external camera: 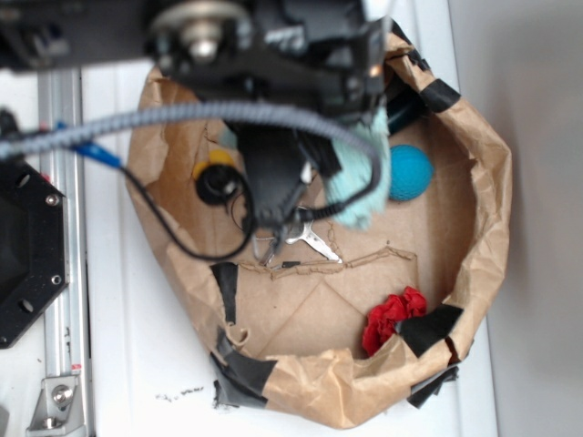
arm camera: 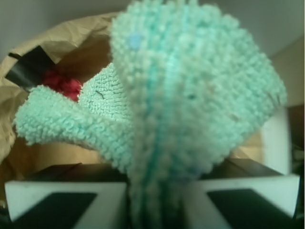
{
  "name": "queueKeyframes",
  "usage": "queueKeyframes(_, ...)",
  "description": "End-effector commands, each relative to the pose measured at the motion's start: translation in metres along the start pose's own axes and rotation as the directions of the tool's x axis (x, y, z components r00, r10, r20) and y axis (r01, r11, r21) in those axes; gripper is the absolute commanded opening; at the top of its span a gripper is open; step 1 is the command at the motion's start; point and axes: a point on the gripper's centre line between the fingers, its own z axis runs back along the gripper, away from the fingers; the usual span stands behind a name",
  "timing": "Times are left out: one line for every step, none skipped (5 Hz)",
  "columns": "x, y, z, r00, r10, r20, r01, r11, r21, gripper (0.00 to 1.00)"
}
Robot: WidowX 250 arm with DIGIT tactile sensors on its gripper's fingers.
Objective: Grab the blue cloth.
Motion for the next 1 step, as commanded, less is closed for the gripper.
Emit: queueKeyframes(0.0096,-0.0222,0.0047,0.995,-0.089,-0.044,0.090,0.996,0.027,0.00)
